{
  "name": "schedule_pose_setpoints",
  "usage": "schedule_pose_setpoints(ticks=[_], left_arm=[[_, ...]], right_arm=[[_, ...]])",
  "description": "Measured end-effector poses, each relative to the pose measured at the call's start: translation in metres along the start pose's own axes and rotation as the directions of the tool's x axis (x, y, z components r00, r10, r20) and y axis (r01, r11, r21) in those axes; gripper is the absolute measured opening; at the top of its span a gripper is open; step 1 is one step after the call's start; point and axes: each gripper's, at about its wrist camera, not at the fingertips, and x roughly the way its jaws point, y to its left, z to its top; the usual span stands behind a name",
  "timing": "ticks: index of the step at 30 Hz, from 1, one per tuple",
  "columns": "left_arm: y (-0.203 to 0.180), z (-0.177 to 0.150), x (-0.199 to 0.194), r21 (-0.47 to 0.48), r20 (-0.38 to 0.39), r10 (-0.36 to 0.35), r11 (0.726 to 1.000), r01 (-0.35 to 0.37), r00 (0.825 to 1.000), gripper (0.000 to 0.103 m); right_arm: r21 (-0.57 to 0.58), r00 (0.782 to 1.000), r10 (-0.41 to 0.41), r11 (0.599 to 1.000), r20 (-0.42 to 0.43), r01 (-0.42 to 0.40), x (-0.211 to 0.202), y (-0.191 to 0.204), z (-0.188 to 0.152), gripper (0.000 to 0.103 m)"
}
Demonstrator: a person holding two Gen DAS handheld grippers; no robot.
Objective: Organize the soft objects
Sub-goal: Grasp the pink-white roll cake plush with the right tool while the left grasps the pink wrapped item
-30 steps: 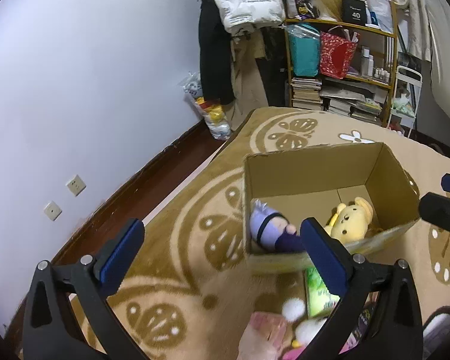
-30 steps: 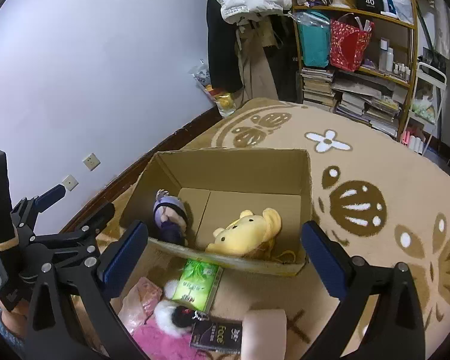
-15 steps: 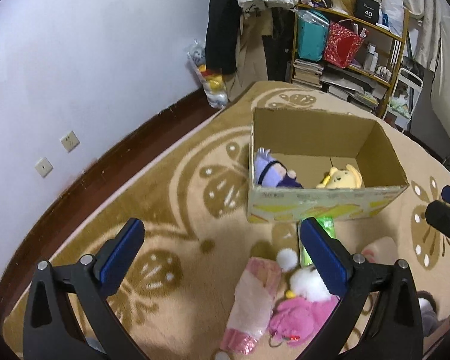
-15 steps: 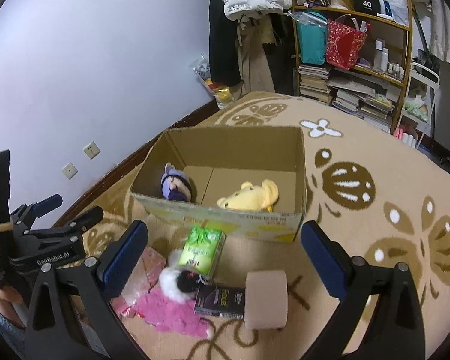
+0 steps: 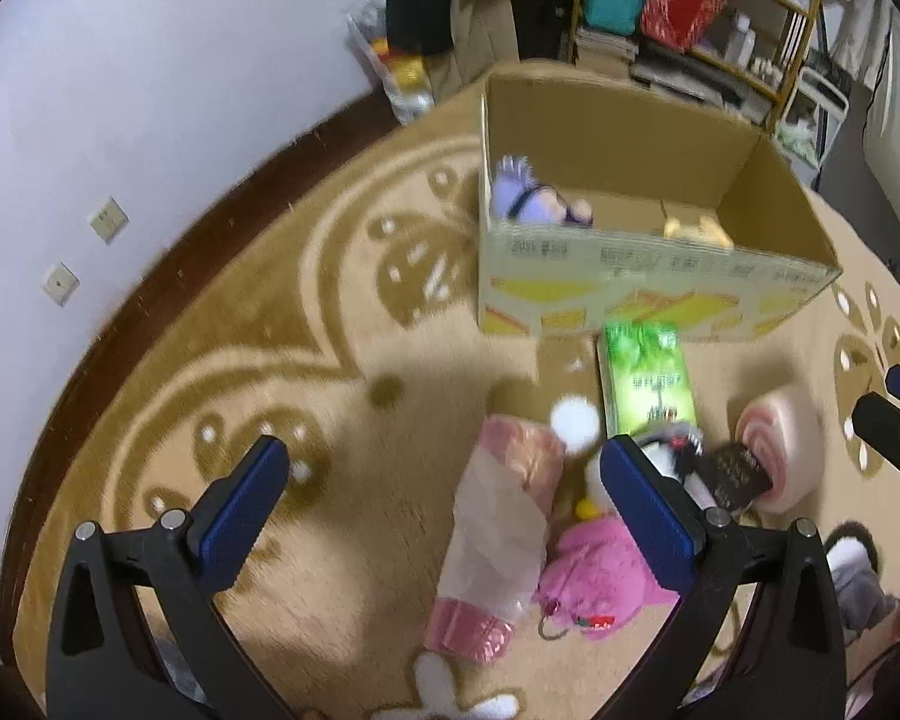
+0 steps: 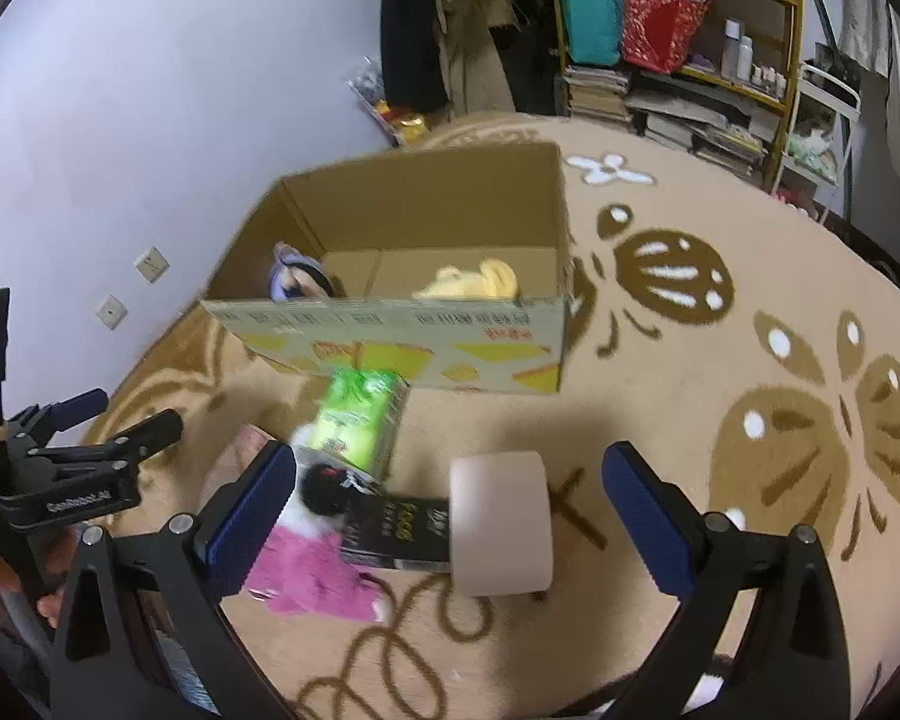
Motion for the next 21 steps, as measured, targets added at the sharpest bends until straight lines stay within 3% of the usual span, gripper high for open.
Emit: schedule_pose_setpoints(ticks=[9,21], left_arm=[[0.002,-0.003,0.027,-0.017,-0.106,-0.005,1.000,0.003,0.994,0.102],[-0.003,-0.007,0.069,-0.025,-0.240,-0.004,1.000,-0.002,0.971,0.102]], right_arm=[[0.003,0.996,-0.037,0.999,-0.076,0.038,0.031,-0.008,-0.013,0.103],[0.047,0.990,-0.055,0.997,-0.131,0.062,0.059,-0.015,-0.024,0.103]])
